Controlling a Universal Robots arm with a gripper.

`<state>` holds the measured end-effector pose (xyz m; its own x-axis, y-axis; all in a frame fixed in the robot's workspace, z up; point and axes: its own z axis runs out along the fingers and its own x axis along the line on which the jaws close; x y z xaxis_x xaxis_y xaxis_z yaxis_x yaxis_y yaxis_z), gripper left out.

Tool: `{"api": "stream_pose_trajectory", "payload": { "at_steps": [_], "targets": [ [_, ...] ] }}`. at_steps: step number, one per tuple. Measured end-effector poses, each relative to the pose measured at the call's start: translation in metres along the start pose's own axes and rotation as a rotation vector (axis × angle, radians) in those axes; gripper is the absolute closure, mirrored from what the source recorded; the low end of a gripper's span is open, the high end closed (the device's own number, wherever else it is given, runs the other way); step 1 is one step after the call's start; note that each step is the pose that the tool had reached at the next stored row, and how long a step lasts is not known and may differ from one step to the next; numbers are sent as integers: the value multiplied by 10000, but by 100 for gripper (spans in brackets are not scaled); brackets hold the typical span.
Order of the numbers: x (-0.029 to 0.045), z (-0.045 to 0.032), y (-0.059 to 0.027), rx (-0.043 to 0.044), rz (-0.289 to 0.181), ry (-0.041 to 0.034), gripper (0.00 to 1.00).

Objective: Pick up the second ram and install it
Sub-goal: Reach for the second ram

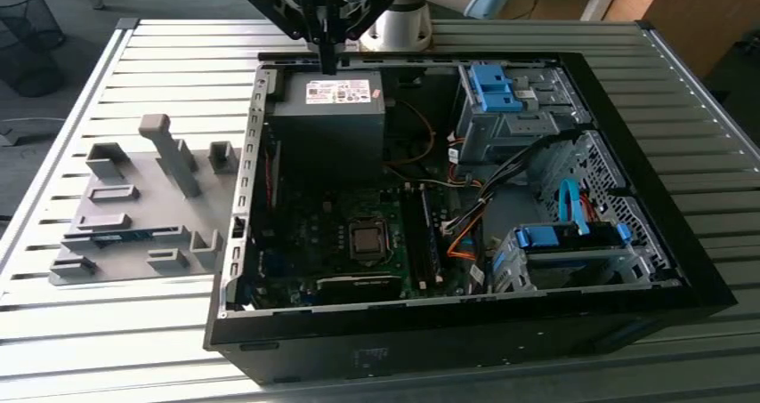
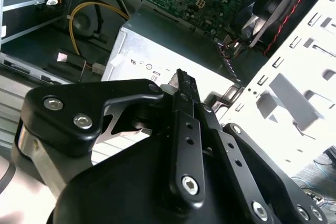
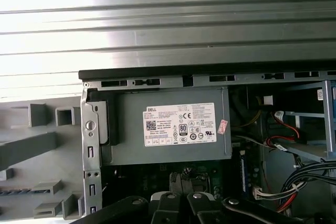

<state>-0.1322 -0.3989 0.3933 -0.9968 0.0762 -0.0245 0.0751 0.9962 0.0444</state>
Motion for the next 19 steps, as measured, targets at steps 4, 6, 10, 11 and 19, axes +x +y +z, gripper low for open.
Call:
{"api": "stream_pose_trajectory", "payload": {
  "at_steps": [4,6,10,11,19],
  "targets": [
    [25,-1,-2,0,1,0,89],
    [39,-1,-3,0,0,0,89],
    [71,-2,-6,1,0,0,89],
    [79,-3,-6,1,0,0,89],
    [154,-4,-12,0,0,0,89]
  ]
}}
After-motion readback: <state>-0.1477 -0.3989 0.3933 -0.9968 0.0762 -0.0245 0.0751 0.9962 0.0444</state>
